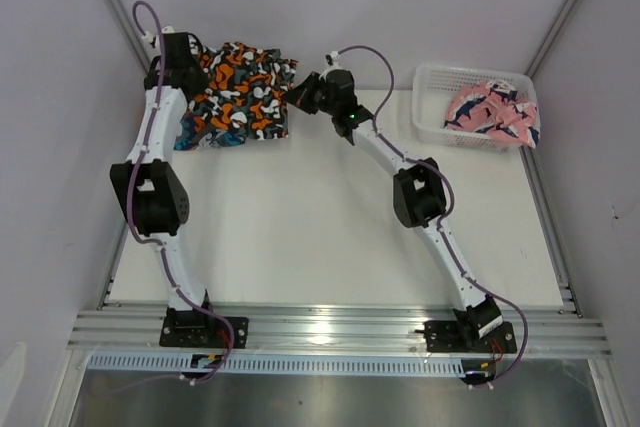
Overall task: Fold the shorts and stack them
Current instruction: Neatly place the folded shorts to the corner
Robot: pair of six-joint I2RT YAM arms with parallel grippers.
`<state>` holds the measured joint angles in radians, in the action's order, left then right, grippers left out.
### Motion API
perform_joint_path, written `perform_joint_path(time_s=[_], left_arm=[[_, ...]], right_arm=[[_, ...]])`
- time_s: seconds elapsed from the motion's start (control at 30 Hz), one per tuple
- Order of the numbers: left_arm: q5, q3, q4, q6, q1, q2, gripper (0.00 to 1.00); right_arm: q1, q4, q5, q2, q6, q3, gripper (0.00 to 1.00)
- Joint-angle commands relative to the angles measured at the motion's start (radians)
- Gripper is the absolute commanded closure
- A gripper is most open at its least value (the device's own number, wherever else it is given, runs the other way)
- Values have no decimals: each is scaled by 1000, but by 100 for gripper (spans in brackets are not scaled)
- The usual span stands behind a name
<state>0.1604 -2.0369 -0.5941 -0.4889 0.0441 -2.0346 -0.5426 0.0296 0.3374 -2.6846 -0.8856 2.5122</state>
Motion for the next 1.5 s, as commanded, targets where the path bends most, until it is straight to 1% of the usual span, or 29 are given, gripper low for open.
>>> perform_joint_path(time_s=[0.0, 0.03, 0.1, 0.13, 0.2, 0.23, 0.3, 0.4, 0.63, 0.7, 0.9, 1.17, 1.27, 1.3, 1.37, 1.47], left_arm=[[44, -19, 66, -45, 42, 7, 100], [34, -19, 83, -48, 56, 7, 100], [37, -34, 82, -56, 65, 2, 100], [42, -39, 82, -56, 71, 1, 100], [56, -54, 83, -53, 76, -1, 100], [57, -65, 77, -44, 77, -12, 100], [59, -132, 56, -37, 92, -35, 100], [51, -178, 40, -24, 111, -76, 100], [93, -160, 114, -22, 135, -96, 100], [93, -158, 125, -27, 145, -102, 100], [102, -167, 148, -36, 155, -131, 100], [116, -166, 186, -42, 171, -144, 100], [116, -177, 203, -57, 181, -180, 100], [113, -196, 203, -68, 184, -197, 100], [111, -229, 195, -79, 197, -232, 100], [100, -255, 209, -92, 215, -297, 100]], right_arm=[[-49, 332, -98, -47, -125, 53, 100], [-74, 387, -130, -60, -140, 59, 100], [-95, 446, -233, -96, -153, 83, 100], [-114, 467, -292, -107, -179, 91, 100], [-128, 510, -337, -142, -205, 108, 100], [-141, 526, -403, -155, -219, 126, 100], [-152, 544, -440, -181, -223, 143, 100], [-166, 593, -514, -192, -222, 131, 100], [-175, 651, -678, -253, -222, 160, 100], [-177, 655, -707, -277, -233, 194, 100], [-191, 665, -796, -307, -225, 198, 100], [-211, 664, -854, -330, -200, 218, 100], [-204, 645, -873, -330, -217, 212, 84], [-197, 645, -859, -328, -228, 205, 76], [-175, 661, -838, -327, -251, 182, 75], [-151, 668, -802, -328, -265, 166, 77]])
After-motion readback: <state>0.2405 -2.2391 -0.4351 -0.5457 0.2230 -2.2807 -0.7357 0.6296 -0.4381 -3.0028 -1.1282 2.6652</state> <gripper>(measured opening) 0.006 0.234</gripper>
